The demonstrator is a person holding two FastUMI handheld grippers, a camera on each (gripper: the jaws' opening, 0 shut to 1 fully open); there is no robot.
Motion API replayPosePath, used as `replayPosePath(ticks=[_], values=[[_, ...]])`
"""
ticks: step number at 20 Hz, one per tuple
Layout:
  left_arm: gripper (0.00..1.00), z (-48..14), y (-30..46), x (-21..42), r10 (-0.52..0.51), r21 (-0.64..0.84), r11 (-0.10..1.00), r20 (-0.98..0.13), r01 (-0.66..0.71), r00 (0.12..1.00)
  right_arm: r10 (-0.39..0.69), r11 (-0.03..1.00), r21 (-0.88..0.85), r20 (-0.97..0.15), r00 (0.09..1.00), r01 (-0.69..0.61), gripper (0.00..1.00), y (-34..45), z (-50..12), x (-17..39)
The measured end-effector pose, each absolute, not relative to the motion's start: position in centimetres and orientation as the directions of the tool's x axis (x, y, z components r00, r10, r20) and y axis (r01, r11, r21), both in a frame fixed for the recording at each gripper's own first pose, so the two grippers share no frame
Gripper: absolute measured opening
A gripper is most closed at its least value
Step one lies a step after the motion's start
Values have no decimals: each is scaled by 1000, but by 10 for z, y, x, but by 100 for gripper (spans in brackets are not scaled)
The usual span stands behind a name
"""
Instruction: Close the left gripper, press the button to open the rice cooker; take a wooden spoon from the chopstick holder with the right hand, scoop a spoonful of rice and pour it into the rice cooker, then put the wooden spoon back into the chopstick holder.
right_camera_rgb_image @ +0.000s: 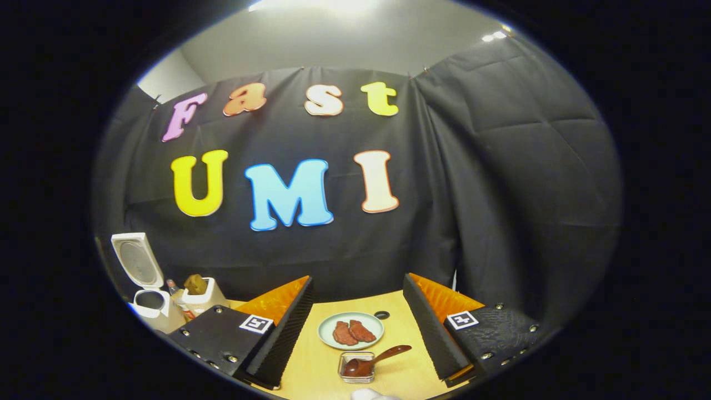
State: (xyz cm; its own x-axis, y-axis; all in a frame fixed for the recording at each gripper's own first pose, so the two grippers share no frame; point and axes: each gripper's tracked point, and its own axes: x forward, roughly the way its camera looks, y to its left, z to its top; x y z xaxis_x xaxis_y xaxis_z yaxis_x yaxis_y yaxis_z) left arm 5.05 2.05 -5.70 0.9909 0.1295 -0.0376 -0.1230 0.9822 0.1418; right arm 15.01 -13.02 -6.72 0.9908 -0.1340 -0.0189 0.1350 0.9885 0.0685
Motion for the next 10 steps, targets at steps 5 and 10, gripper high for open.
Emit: replayPosePath(ticks=[5, 10], values=[[100, -38, 63, 64, 174, 95, 980, -7, -173, 985, -19, 998, 60, -37, 999, 21, 98, -52, -48, 107], [99, -9, 116, 99, 235, 29, 972, 0, -235, 972, 79, 997, 4, -75, 994, -79, 98, 6, -60, 80]])
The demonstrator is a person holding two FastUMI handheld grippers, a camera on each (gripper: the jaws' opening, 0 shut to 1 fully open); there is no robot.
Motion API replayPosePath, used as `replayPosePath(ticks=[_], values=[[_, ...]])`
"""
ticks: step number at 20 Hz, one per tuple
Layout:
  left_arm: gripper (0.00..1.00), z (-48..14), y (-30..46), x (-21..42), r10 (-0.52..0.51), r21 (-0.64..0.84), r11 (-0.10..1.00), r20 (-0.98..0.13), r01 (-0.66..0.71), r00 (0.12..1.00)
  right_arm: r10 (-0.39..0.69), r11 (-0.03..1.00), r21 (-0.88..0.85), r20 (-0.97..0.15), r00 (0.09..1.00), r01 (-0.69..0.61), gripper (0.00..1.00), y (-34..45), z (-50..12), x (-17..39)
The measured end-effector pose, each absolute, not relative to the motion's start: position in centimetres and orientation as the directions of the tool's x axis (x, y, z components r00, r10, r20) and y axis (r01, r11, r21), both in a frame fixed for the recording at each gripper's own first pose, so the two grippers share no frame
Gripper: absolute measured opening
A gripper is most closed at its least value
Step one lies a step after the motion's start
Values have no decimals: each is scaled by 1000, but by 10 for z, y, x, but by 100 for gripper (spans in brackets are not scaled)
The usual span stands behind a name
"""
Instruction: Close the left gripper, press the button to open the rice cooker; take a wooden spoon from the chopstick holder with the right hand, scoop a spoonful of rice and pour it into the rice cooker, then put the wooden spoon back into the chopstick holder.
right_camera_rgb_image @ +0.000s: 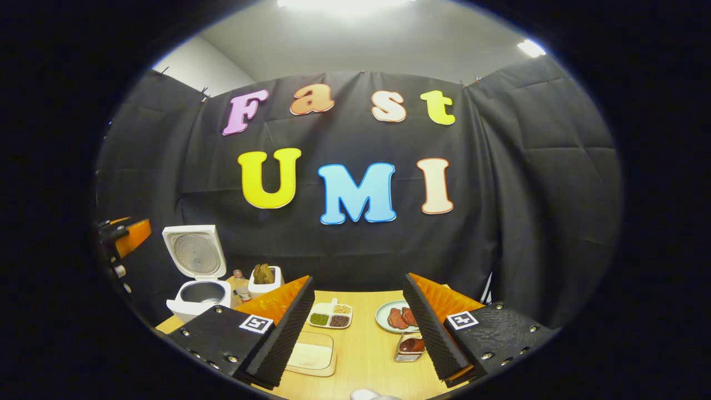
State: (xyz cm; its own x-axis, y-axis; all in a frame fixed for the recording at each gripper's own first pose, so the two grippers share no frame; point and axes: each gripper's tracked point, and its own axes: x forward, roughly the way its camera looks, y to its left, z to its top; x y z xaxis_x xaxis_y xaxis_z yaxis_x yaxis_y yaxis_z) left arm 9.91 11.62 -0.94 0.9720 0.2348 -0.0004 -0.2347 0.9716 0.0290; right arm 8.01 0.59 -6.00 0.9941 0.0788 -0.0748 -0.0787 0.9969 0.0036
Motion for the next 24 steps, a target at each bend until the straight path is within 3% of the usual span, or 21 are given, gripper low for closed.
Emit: replayPosePath(ticks=[2, 3, 8, 12, 24], values=[[98, 3, 142, 122, 267, 15, 964, 0, -267, 964, 98, 995, -15, -97, 991, -100, 93, 19, -66, 76], [98, 7, 152, 135, 278, 3, 961, -2, -278, 961, 107, 994, -12, -111, 988, -109, 96, 26, -71, 74], [99, 37, 207, 201, 361, 8, 933, 22, -361, 932, 116, 993, -14, -151, 982, -119, 97, 32, -79, 75], [97, 46, 228, 249, 370, 24, 928, 27, -371, 929, 103, 994, -26, -175, 979, -109, 97, 27, -83, 85], [97, -20, 290, 382, 429, 37, 903, -129, -428, 894, 102, 992, -43, -265, 959, -118, 97, 30, -104, 121]])
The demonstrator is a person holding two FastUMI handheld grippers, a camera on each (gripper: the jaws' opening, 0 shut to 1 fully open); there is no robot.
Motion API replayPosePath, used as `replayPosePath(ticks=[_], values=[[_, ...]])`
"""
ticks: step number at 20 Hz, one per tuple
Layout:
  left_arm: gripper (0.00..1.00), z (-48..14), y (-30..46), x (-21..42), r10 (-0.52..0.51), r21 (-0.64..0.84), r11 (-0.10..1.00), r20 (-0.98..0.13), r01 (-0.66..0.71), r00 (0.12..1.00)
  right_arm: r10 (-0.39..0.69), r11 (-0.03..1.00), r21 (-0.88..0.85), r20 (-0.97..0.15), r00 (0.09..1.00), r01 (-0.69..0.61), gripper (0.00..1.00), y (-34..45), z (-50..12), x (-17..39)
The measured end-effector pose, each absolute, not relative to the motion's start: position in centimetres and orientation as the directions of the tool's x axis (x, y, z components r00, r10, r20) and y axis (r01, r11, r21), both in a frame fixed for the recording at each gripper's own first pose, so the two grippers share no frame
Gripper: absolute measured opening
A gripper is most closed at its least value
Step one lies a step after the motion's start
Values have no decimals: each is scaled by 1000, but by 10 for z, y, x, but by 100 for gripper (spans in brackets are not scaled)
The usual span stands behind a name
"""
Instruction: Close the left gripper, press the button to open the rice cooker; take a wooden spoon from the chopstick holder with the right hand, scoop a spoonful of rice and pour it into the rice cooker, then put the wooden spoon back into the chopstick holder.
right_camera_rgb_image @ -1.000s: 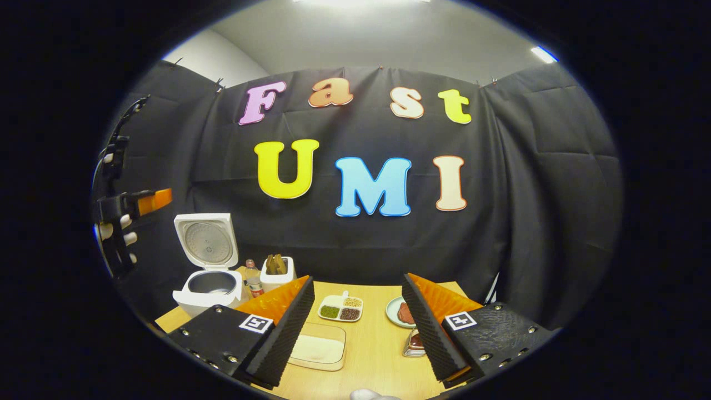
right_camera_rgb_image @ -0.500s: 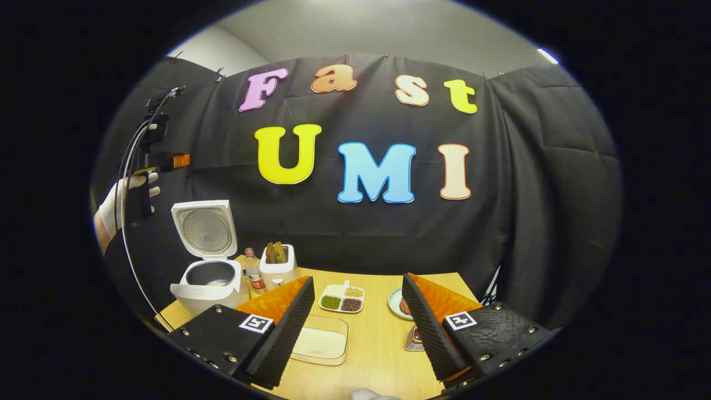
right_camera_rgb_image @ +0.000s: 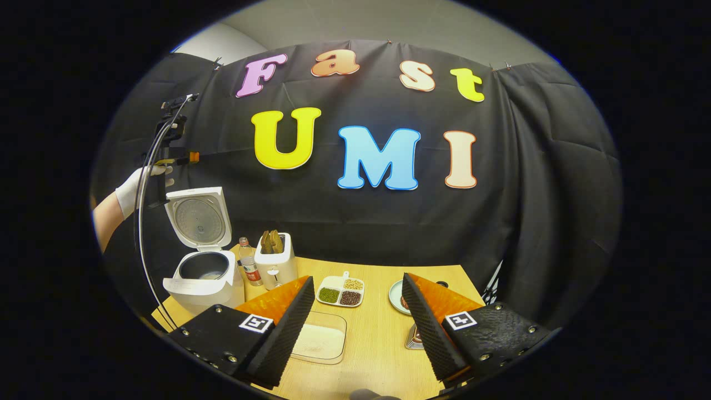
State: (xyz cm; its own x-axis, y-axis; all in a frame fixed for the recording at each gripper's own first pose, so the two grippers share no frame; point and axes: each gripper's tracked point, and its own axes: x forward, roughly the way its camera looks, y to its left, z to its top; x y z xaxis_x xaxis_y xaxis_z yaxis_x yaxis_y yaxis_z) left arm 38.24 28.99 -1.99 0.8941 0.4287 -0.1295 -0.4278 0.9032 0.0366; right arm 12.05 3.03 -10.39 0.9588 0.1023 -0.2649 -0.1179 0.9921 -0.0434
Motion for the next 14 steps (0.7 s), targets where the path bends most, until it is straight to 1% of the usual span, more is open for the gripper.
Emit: replayPosePath(ticks=[2, 3, 4, 8, 10, 11, 12, 13, 14], values=[[97, -37, 300, 400, 430, 35, 902, -163, -430, 888, 109, 991, -42, -275, 955, -125, 97, 35, -107, 125], [97, -47, 307, 407, 442, 47, 896, -185, -442, 878, 114, 991, -41, -280, 953, -131, 93, 38, -109, 126], [97, -53, 311, 414, 443, 53, 896, -199, -441, 874, 117, 990, -42, -289, 950, -134, 97, 40, -112, 128], [96, -82, 322, 430, 460, 96, 887, -254, -451, 851, 127, 989, -38, -311, 942, -146, 97, 47, -119, 131], [95, -101, 325, 433, 445, 73, 892, -312, -446, 840, 136, 988, -30, -317, 938, -154, 97, 50, -122, 130], [99, -112, 328, 433, 437, 51, 892, -344, -448, 831, 138, 987, -29, -322, 937, -156, 97, 51, -124, 130], [98, -117, 328, 429, 431, 28, 891, -367, -453, 824, 142, 987, -27, -328, 934, -160, 97, 52, -126, 130], [98, -117, 330, 433, 421, 15, 895, -356, -446, 834, 143, 987, -25, -332, 932, -160, 97, 50, -128, 129], [97, -120, 326, 430, 420, 20, 895, -372, -445, 828, 146, 987, -18, -336, 930, -161, 97, 50, -129, 128]])
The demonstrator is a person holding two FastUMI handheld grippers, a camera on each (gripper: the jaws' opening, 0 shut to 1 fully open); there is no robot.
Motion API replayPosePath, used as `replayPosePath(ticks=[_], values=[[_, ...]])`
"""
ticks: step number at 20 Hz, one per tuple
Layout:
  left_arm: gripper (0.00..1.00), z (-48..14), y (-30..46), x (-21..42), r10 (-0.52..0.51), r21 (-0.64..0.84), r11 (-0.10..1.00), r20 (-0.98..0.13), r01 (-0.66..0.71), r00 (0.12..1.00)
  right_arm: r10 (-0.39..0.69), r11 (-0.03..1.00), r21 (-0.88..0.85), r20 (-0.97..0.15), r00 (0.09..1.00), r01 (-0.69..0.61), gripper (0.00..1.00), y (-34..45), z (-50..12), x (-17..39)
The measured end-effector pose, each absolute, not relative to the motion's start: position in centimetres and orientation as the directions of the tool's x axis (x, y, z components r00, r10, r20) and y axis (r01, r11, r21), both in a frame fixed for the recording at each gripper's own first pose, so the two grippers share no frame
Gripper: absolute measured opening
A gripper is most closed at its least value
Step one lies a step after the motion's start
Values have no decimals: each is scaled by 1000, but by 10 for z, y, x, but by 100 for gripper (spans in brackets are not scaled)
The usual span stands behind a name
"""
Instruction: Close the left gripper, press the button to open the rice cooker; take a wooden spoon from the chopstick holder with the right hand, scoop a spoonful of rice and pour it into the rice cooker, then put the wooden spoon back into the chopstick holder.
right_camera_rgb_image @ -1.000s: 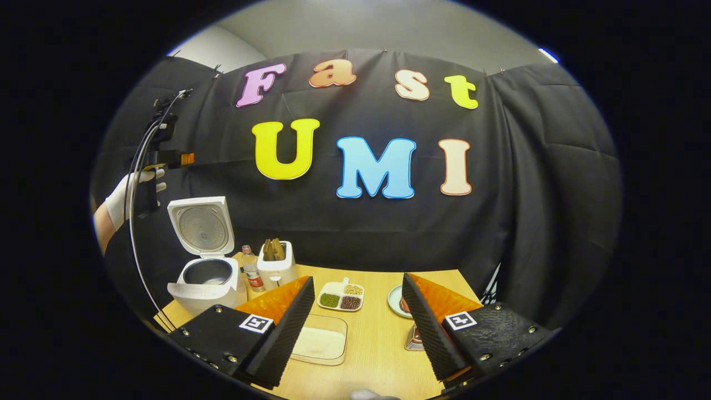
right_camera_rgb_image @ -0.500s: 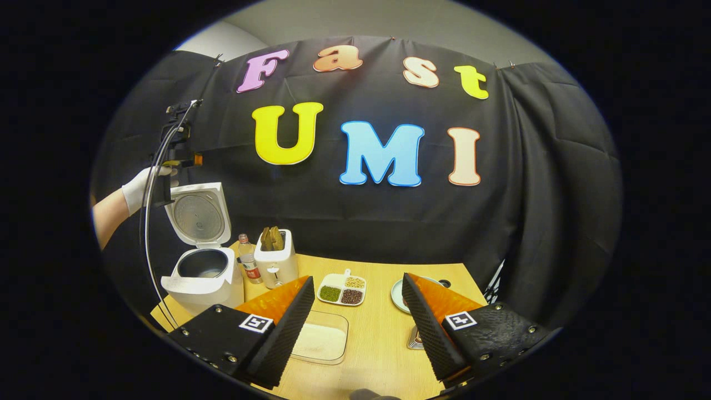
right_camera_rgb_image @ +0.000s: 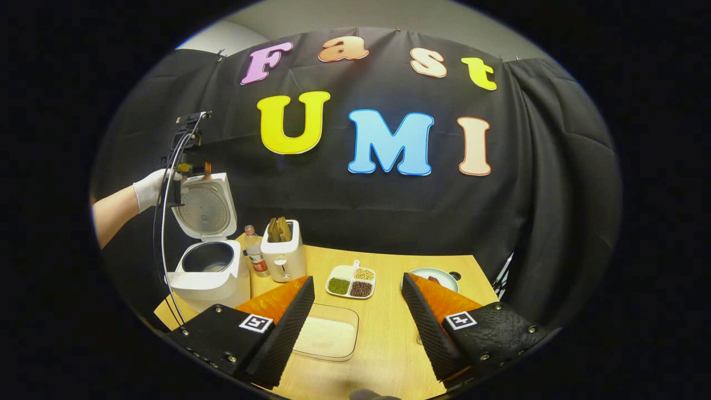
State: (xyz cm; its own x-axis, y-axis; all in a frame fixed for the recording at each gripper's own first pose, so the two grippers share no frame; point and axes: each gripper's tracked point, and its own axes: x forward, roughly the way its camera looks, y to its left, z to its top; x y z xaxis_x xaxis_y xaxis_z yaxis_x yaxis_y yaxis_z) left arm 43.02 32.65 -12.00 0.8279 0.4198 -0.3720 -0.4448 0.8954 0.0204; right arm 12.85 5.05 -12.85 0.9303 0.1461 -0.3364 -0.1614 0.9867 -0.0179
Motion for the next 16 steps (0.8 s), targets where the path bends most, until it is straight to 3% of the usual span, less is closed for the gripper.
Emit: replayPosePath(ticks=[10, 16], values=[[99, -133, 283, 357, 345, -8, 917, -487, -399, 802, 166, 986, 46, -329, 930, -160, 97, 41, -128, 112], [96, -182, 240, 289, 270, -50, 929, -584, -365, 766, 179, 984, 82, -341, 923, -160, 97, 31, -135, 87]])
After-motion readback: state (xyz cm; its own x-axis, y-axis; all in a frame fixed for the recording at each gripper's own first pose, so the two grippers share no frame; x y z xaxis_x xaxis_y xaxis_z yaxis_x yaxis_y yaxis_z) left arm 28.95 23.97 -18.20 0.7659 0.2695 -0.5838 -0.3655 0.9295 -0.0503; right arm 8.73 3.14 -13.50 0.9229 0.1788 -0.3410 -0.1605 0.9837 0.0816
